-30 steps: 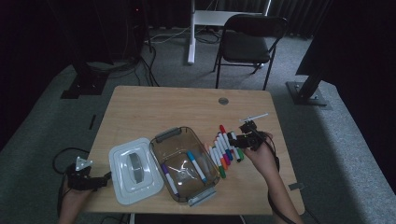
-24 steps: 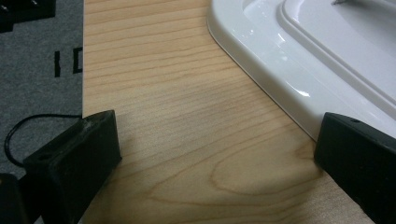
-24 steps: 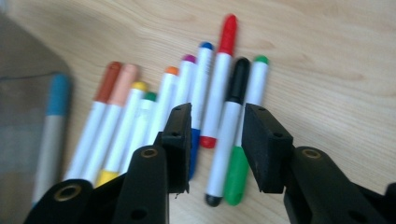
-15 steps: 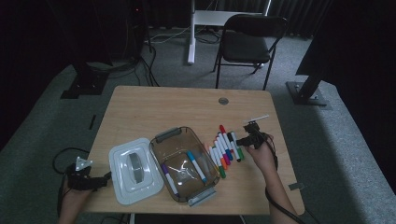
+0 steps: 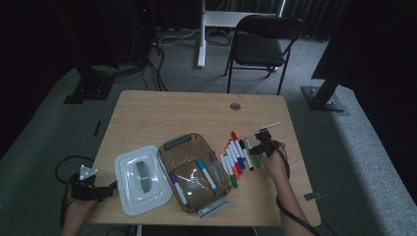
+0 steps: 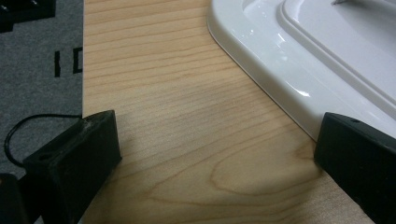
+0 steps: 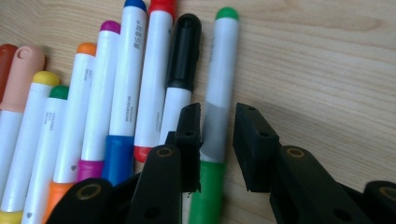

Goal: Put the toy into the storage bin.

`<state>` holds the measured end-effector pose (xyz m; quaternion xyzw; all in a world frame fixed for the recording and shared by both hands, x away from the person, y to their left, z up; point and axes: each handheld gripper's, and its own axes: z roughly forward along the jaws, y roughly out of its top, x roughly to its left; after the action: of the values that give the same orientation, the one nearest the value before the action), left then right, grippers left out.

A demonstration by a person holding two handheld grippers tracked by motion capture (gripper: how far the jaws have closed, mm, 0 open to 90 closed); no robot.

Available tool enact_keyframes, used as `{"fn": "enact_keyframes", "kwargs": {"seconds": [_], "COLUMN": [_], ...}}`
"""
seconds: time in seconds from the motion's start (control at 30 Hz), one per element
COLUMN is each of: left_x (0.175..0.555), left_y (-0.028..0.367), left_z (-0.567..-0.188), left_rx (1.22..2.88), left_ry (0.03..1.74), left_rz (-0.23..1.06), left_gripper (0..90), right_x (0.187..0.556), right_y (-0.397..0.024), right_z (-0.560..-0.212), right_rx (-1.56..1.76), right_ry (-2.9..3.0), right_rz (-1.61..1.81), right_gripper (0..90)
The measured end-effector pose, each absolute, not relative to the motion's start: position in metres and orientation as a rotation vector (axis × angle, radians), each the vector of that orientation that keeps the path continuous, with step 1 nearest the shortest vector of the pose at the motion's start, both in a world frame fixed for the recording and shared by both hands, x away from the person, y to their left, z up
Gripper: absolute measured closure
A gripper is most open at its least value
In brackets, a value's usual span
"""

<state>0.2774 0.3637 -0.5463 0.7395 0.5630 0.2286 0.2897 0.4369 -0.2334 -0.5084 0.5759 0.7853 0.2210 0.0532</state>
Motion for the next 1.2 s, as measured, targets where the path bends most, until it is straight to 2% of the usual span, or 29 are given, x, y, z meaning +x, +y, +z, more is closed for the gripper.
{"fn": "enact_keyframes", "kwargs": {"seconds": [0.23,0.43,0.77,1.2], "left_x": [0.277,0.277,0.277,0.277], "left_y": [0.364,0.364,0.364,0.364], "left_z": [-0.546,-0.546,-0.546,-0.546], "left_rx": [1.973,1.973,1.973,1.973], "left_ry": [1.502,1.502,1.502,1.502], "left_rz": [0.61,0.61,0.61,0.61], "left_gripper": [0.7,0.7,0.7,0.7], "right_x": [0.439,0.434,0.413,0.382], "right_y": [-0.237,-0.242,-0.241,-0.209], "right_z": [-0.514,-0.501,-0.463,-0.395], "right_rx": [1.797,1.829,1.78,1.642], "right_ry": [2.369,2.319,2.291,2.314], "right_rz": [0.69,0.719,0.82,1.022], "right_gripper": [76.3,76.6,76.6,76.6]}}
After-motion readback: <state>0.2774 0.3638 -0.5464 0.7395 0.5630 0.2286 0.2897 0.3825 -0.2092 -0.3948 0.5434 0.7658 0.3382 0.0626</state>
